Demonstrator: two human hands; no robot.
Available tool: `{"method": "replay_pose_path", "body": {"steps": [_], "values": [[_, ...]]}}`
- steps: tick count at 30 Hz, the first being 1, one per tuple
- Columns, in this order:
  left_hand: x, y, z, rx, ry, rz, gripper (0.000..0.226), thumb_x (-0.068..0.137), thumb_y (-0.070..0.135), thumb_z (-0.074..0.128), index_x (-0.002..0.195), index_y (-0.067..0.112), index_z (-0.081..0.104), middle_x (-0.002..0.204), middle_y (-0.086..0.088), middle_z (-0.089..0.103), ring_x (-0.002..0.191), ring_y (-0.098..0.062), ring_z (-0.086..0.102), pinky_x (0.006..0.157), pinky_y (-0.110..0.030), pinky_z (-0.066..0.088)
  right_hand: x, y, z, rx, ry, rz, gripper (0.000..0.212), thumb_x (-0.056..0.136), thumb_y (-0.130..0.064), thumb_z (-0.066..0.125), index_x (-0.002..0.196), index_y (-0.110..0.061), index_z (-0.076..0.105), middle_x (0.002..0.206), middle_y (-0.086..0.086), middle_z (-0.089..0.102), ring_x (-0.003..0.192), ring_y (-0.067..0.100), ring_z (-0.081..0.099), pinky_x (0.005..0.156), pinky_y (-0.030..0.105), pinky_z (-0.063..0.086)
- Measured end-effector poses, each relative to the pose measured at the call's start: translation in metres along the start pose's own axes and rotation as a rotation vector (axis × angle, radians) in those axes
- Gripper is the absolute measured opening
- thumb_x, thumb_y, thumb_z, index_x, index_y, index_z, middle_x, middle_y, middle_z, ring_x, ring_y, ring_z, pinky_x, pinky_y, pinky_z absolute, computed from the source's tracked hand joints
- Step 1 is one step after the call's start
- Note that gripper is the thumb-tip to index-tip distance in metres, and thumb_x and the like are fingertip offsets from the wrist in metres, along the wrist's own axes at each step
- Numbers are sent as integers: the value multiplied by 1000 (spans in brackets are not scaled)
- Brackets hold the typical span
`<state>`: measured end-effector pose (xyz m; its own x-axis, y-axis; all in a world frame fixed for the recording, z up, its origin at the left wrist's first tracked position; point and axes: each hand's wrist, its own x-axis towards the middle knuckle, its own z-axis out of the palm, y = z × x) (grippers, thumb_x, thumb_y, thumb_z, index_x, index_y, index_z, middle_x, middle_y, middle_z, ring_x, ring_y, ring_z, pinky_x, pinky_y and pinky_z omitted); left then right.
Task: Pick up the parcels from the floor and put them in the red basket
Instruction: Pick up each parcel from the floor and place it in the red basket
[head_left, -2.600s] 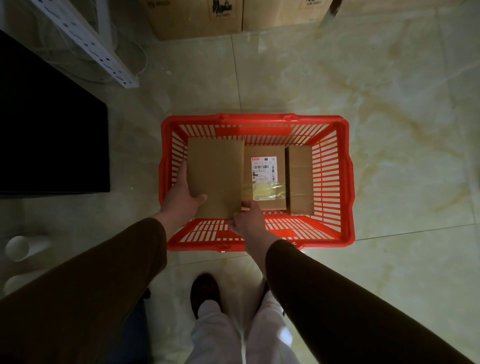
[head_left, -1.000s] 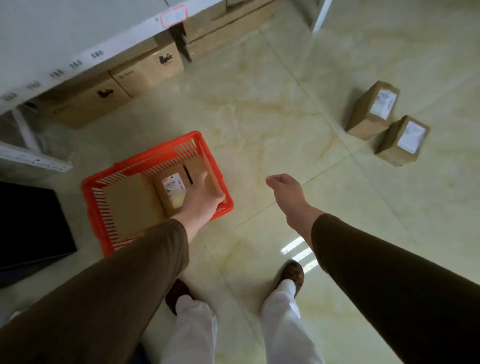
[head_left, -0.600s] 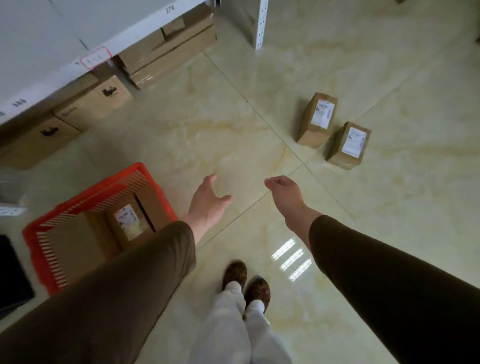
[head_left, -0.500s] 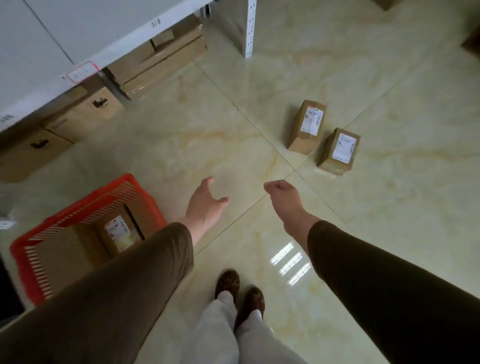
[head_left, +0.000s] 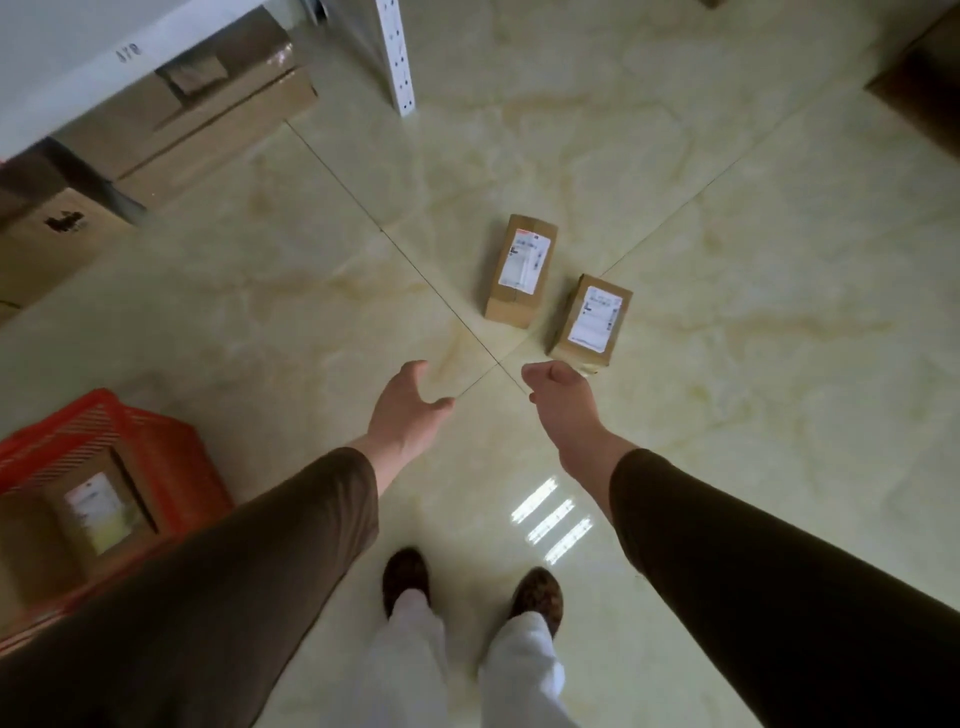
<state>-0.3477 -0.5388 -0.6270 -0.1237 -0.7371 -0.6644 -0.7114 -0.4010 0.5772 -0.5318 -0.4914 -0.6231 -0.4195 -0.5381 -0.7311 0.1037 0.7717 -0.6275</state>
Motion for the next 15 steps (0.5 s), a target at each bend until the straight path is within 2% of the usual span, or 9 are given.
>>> {"method": "replay_pose_path", "body": {"steps": [4,6,8,13,15], "values": [[25,24,22,-63,-11,-12,69,95,30,65,155,20,32,160,-3,36,145,-23,38,108,-29,33,41,-14,-12,-40,1,7,16,98,-30,58,100,-15,63,84,-4,58,80,15,56,65,28,43],[39,31,25,-90,-7,-42,68,96,30,65,155,20,32,160,-2,36,144,-23,38,106,-27,34,60,-23,-11,-74,-15,-9,26,98,-33,59,116,-15,62,97,-5,60,95,19,61,79,32,47],[58,37,25,-101,-3,-59,69,95,32,65,155,21,32,160,-3,37,144,-23,39,112,-32,35,81,-33,-9,-96,-40,-51,39,97,-36,60,129,-14,57,108,-4,60,103,21,60,88,37,47],[99,56,33,-193,18,-131,70,91,34,69,152,20,37,156,-5,41,142,-22,42,113,-36,37,135,-59,-15,-169,-59,-37,49,97,-38,58,139,-14,52,125,7,59,109,24,57,78,31,43],[116,63,40,-226,17,-159,69,90,36,70,150,19,39,154,-5,43,140,-21,43,112,-34,37,159,-70,-18,-186,-55,-30,49,99,-37,56,144,-18,50,130,6,57,114,26,57,82,32,41]]}}
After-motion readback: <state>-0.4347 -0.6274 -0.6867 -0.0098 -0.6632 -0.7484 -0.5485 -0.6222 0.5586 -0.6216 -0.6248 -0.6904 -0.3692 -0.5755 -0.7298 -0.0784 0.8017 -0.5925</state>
